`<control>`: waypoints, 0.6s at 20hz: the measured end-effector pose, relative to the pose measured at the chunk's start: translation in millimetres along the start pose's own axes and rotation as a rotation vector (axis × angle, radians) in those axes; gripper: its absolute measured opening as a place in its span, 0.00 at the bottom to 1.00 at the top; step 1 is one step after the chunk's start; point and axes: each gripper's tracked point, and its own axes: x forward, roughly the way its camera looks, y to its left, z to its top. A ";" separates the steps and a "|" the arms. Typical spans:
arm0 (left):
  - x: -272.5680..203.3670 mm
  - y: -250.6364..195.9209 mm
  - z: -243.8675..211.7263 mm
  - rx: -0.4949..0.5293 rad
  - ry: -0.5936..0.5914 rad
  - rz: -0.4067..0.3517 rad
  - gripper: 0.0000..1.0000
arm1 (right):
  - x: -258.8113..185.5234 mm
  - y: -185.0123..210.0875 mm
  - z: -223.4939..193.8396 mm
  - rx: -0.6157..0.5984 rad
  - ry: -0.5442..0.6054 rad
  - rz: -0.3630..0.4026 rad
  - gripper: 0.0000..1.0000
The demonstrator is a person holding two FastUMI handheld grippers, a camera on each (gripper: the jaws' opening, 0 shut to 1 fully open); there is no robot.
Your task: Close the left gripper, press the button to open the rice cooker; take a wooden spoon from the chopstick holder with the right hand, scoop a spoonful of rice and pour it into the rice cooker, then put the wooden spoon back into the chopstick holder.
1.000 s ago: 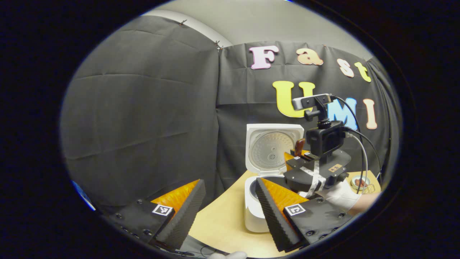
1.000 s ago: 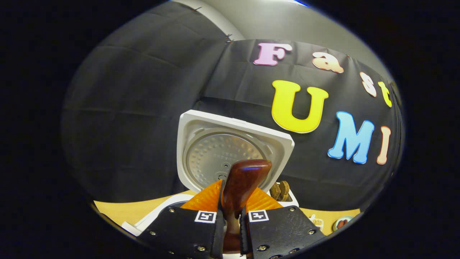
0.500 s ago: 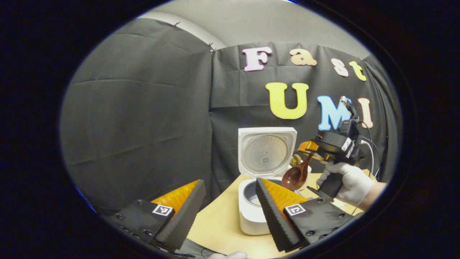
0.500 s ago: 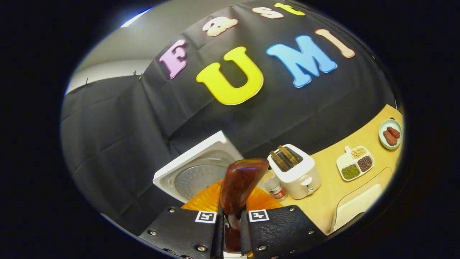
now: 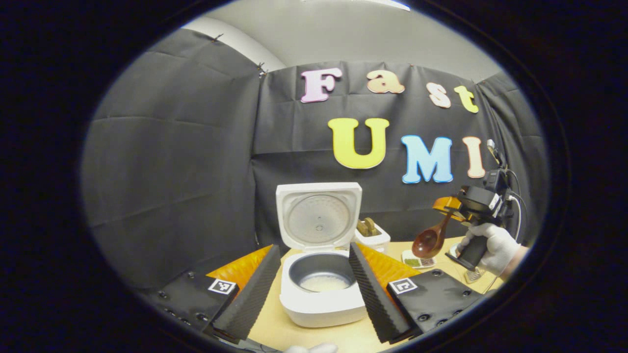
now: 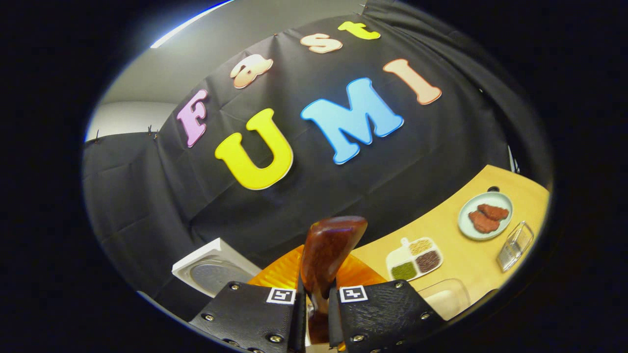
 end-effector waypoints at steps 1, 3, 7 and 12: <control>1.6 -14.2 2.1 0.003 -0.002 -0.017 0.95 | -6.6 -26.8 11.9 -0.005 -0.013 -0.028 0.18; 0.9 -38.2 4.3 0.013 -0.005 -0.038 0.95 | -16.0 -74.7 37.9 -0.007 -0.041 -0.084 0.18; -3.4 -83.9 7.6 0.022 0.001 -0.062 0.95 | -36.1 -174.8 74.6 -0.020 -0.081 -0.191 0.18; -8.8 -132.1 5.5 0.030 0.022 -0.056 0.96 | -42.2 -273.7 92.1 -0.011 -0.080 -0.279 0.18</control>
